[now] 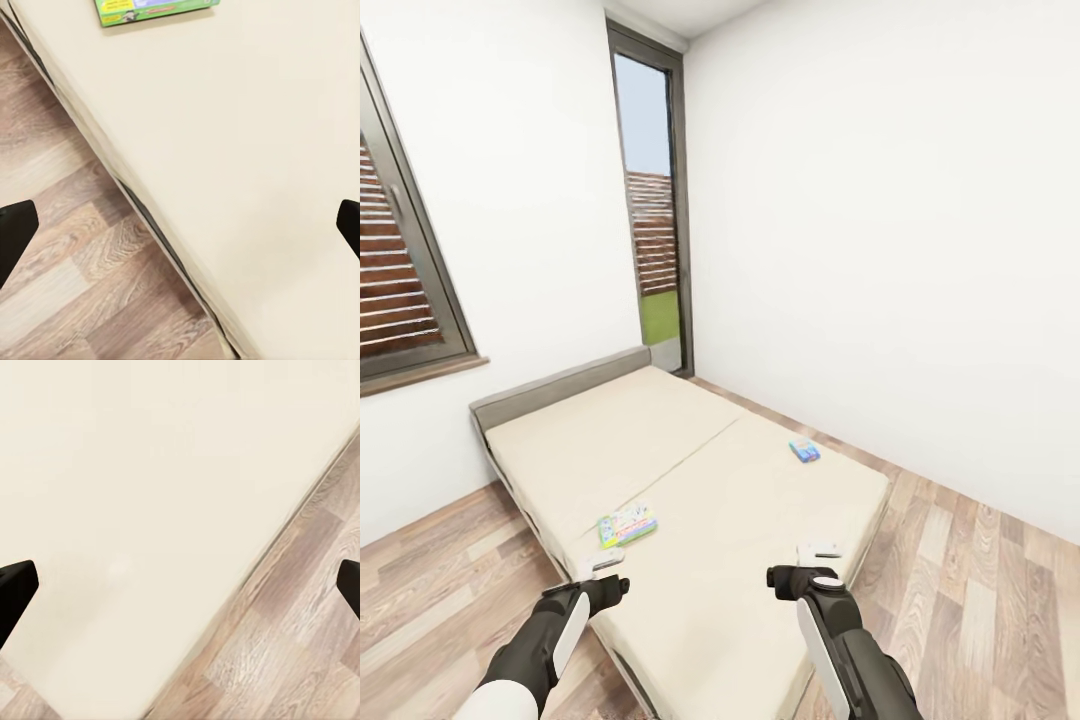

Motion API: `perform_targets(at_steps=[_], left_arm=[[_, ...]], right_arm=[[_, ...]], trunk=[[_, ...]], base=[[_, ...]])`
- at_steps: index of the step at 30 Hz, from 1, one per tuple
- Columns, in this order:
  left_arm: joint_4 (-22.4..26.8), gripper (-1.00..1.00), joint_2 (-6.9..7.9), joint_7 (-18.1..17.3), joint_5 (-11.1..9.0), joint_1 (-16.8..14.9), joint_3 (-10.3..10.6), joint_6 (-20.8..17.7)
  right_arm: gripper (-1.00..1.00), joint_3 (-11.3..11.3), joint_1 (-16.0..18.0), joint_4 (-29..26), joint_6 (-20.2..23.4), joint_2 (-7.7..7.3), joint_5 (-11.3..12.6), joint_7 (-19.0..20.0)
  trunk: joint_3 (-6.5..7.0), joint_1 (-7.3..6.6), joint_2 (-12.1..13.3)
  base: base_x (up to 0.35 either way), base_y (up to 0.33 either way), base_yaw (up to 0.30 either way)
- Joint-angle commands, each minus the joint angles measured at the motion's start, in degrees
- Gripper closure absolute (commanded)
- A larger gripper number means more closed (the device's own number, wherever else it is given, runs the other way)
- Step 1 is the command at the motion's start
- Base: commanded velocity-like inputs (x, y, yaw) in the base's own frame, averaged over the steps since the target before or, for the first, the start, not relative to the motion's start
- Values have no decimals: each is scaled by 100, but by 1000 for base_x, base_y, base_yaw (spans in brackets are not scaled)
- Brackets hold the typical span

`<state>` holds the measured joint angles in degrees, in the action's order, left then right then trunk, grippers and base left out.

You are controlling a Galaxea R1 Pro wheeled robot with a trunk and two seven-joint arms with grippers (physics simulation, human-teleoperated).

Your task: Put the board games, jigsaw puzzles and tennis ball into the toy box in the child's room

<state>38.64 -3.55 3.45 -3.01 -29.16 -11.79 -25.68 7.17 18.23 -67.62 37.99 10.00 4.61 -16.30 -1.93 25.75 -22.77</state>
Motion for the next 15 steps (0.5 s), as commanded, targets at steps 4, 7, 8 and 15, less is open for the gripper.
perform_targets(at_steps=[4, 7, 8, 15], left_arm=[[12, -100, -5, 21, -33, -4, -16, -30], [11, -100, -5, 19, -31, -7, -16, -30], [10, -100, -5, 19, -32, -6, -16, -31], [11, -100, -5, 21, -33, -3, -16, -29]], right_arm=[[-100, 5, 5, -6, 17, 0, 49, -49], [-100, 4, 5, -6, 16, 0, 49, -49], [-100, 6, 5, -8, 14, 0, 52, -49], [-100, 19, 5, -14, 0, 0, 57, -49]], trunk=[[-52, 4, -14], [-80, 4, -14], [-89, 4, -14], [-142, 4, -14]], base=[[0, 49, -1], [0, 13, -41], [0, 7, -80], [0, 3, -130]])
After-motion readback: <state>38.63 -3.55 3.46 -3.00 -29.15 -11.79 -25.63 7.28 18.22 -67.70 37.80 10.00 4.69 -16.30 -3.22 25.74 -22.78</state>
